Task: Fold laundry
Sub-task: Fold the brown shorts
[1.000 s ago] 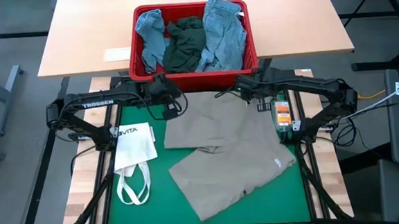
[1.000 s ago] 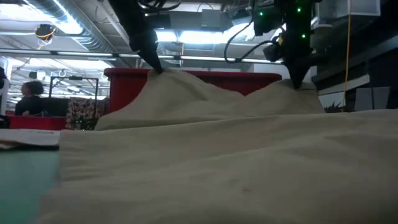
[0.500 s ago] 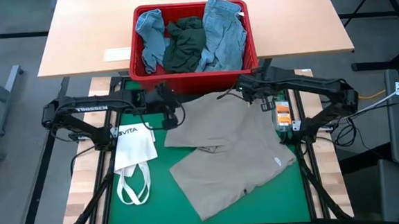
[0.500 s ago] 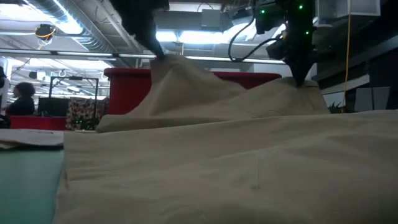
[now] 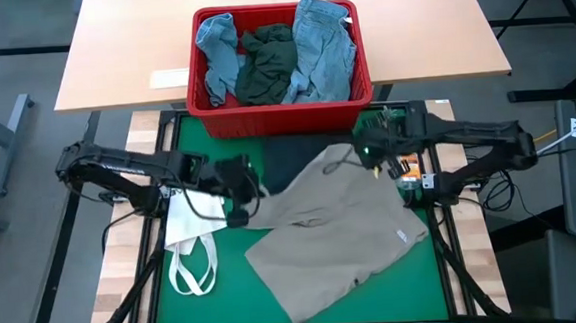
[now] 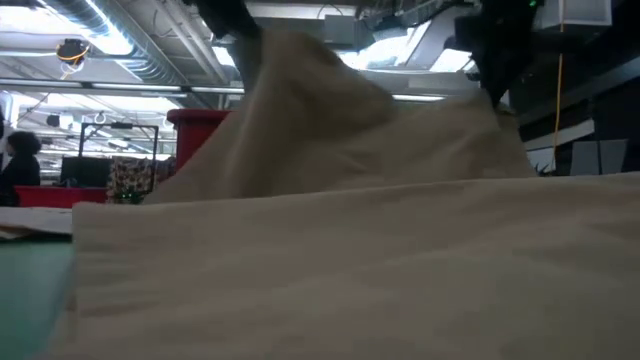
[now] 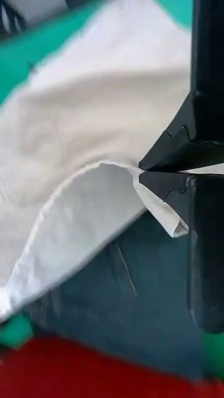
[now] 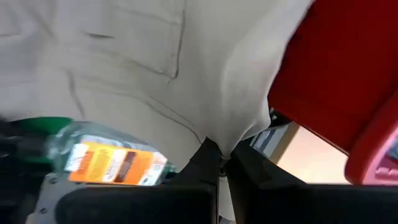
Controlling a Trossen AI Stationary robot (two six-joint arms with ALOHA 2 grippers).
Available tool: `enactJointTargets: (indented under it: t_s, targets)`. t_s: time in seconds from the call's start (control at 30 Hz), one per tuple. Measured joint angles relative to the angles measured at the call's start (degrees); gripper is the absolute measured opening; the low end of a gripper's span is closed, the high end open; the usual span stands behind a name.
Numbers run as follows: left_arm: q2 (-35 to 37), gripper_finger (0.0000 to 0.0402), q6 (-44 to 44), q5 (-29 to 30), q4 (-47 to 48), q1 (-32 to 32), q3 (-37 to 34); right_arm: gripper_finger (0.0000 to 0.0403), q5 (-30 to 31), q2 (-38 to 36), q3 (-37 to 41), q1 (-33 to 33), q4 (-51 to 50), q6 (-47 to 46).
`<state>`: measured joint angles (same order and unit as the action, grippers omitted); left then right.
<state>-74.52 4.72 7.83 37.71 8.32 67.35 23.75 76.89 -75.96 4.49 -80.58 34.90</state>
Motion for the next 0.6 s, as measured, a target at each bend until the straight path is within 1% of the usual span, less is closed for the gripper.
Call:
enactJointTargets:
  t_s: [0.13, 0.27, 0.4, 0.5, 0.6]
  targets:
    - [-1.2, 0.0, 3.0, -0.3, -3.2, 6.1, 0.0, 0.0014, -0.4, 0.0, 0.0, -7.0, -3.8, -4.9]
    - [-3.5, 0.0, 6.3, -0.3, -8.5, 11.3, 0.0, 0.0014, -1.0, 0.0, 0.0, -13.6, -6.8, -13.0]
    - [-7.0, 0.0, 8.6, -0.2, -14.6, 15.2, 0.0, 0.0014, -3.9, 0.1, 0.0, -20.3, -9.5, -19.9]
    - [-10.0, 0.0, 10.3, -0.1, -19.3, 17.4, 0.0, 0.0014, -6.5, 0.1, 0.0, -25.1, -9.5, -24.1]
    - [-12.5, 0.0, 11.2, -0.2, -24.3, 19.3, 0.0, 0.0014, -7.3, 0.1, 0.0, -30.3, -9.5, -28.5]
